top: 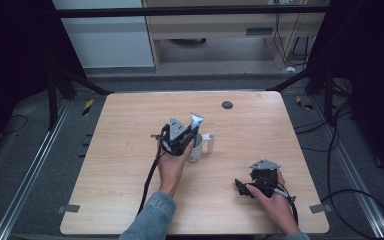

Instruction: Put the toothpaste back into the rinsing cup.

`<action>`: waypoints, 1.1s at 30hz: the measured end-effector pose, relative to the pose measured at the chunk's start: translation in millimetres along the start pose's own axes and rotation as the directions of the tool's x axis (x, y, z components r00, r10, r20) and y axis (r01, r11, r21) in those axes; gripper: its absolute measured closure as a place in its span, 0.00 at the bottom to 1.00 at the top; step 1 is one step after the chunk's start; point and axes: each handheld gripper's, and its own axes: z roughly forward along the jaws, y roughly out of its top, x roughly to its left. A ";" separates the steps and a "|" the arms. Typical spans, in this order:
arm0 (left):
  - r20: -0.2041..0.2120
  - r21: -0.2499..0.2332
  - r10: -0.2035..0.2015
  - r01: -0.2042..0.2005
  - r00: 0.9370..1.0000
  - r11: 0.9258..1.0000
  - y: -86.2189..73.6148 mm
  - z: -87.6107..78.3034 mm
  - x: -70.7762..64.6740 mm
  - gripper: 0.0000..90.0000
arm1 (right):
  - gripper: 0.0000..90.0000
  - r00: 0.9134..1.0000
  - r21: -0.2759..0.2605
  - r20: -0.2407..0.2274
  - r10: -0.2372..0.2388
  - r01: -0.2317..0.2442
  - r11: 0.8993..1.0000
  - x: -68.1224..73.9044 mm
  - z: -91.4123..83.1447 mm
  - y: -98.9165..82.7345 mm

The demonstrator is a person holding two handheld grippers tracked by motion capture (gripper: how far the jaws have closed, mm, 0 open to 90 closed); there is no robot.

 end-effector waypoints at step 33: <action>0.000 0.088 -0.012 0.012 1.000 0.996 9.7 12.0 -2.1 0.84 | 0.01 1.000 0.000 -0.001 0.002 -0.002 1.000 0.1 0.0 0.0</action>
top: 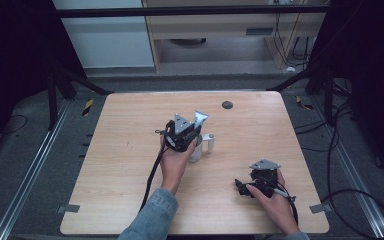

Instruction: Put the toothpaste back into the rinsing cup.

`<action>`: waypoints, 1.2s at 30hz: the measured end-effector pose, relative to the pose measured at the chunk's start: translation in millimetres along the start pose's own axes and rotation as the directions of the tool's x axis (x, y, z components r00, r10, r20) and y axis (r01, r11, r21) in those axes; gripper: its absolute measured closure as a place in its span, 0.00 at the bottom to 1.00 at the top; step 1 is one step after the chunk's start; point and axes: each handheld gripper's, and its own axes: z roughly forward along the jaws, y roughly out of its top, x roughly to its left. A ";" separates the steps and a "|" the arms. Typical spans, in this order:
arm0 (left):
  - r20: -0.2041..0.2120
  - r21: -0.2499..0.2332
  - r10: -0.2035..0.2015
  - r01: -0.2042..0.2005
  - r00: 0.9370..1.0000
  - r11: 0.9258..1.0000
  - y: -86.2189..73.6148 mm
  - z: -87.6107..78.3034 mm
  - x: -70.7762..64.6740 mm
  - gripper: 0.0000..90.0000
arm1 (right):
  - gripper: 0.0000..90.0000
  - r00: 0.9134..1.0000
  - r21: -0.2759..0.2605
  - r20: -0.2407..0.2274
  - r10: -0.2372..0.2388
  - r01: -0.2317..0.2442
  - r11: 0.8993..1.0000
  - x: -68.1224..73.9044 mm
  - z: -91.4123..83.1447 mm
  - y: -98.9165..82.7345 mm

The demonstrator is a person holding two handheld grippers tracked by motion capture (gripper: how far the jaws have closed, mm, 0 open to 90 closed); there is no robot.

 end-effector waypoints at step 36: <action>0.007 0.012 -0.015 0.014 1.000 1.000 -7.1 -4.6 -0.3 0.66 | 0.01 1.000 0.000 0.000 0.000 0.000 1.000 0.0 0.0 0.0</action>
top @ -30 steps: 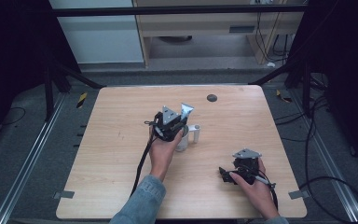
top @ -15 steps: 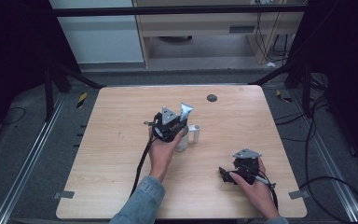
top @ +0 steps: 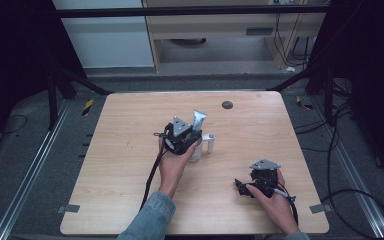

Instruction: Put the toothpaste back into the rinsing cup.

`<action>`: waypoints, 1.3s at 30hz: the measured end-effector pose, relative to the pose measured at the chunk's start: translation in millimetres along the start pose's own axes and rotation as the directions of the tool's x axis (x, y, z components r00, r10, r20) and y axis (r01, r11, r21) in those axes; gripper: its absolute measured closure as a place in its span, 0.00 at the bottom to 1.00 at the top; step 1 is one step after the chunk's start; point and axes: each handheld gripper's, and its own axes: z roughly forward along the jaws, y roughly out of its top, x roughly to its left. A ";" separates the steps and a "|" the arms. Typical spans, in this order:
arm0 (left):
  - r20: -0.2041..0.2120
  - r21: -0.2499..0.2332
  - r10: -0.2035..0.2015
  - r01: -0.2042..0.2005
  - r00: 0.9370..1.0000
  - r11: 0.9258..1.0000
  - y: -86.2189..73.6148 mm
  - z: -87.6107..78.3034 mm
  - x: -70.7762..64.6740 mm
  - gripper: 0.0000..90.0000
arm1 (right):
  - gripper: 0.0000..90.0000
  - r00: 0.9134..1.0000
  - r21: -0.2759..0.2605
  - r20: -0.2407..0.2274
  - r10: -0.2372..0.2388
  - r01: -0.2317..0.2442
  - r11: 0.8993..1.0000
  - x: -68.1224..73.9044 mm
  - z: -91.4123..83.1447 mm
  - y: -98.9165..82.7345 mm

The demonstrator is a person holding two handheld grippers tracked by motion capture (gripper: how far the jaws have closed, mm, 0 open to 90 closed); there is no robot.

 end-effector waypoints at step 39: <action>0.030 0.074 0.085 -0.087 0.996 0.993 -0.6 -23.0 5.6 0.41 | 0.01 1.000 0.000 0.001 -0.001 0.001 1.000 -0.1 0.0 0.0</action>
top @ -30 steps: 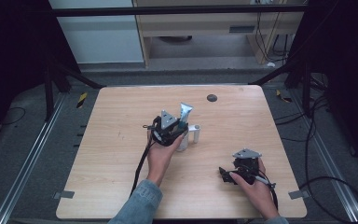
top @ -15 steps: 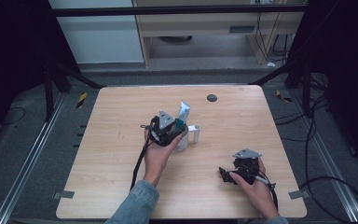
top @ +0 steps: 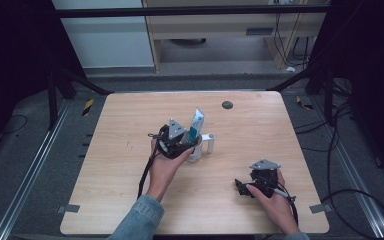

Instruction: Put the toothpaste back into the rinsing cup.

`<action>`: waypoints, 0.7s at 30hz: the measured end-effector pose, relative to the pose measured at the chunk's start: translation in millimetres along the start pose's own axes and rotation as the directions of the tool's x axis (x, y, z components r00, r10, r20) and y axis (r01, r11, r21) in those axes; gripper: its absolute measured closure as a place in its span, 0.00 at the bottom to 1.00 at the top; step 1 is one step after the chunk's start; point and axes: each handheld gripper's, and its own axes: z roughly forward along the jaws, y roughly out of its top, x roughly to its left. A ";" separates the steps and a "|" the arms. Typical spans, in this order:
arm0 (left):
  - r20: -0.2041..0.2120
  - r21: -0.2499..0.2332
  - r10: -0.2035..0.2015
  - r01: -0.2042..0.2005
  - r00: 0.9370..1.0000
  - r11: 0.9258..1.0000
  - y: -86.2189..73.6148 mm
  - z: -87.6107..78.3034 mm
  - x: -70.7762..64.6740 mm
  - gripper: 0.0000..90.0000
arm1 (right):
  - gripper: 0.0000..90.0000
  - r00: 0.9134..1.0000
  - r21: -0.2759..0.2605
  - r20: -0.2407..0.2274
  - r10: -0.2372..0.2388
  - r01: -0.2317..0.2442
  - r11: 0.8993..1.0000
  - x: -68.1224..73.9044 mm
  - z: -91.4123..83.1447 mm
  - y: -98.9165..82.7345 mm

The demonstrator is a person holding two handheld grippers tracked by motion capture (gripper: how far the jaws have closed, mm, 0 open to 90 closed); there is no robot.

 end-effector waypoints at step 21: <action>0.082 0.076 0.048 -0.054 0.996 0.996 -19.2 -24.1 -9.2 0.06 | 0.01 1.000 0.000 0.000 0.000 0.000 1.000 0.0 0.0 0.0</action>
